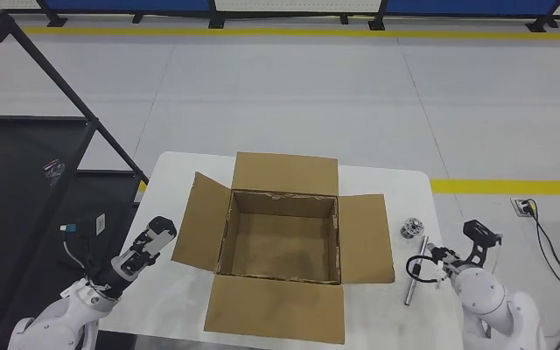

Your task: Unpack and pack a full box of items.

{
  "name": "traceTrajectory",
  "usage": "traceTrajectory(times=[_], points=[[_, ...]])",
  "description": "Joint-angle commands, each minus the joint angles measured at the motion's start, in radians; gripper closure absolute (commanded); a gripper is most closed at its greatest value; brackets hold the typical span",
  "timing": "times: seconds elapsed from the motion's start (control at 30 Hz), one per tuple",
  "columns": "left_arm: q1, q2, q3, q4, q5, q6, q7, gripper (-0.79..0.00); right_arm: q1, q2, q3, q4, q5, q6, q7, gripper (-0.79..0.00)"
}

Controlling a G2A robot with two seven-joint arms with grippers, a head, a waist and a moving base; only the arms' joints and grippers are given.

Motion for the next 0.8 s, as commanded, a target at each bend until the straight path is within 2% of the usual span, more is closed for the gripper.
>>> traceTrajectory(times=[0.0,0.13,0.27,0.3,0.33,0.57,0.67,0.77], points=[[0.000,0.000,0.000,0.000,0.000,0.000,0.000,-0.785,-0.046,-0.003,0.009,-0.103,0.100,-0.057,-0.046,-0.785],[0.000,0.000,0.000,0.000,0.000,0.000,0.000,-0.785,-0.097,-0.002,0.008,-0.212,0.302,-0.253,-0.041,-0.785],[0.000,0.000,0.000,0.000,0.000,0.000,0.000,-0.785,-0.068,0.012,-0.017,-0.212,0.420,-0.424,0.095,-0.785],[0.000,0.000,0.000,0.000,0.000,0.000,0.000,-0.785,-0.049,0.017,-0.020,-0.194,0.418,-0.426,0.147,-0.785],[0.000,0.000,0.000,0.000,0.000,0.000,0.000,-0.785,-0.026,0.021,-0.005,-0.177,0.374,-0.333,0.150,-0.785],[0.005,0.000,0.000,-0.005,0.011,-0.001,0.009,-0.785,-0.027,0.021,-0.006,-0.177,0.373,-0.334,0.146,-0.785],[0.028,0.004,-0.024,-0.018,0.123,-0.011,0.046,-0.785,-0.027,0.023,-0.043,-0.166,0.358,-0.334,0.125,-0.785],[0.052,0.007,-0.037,-0.017,0.118,-0.024,0.058,-0.785,-0.002,0.027,-0.061,-0.135,0.377,-0.317,0.136,-0.785]])
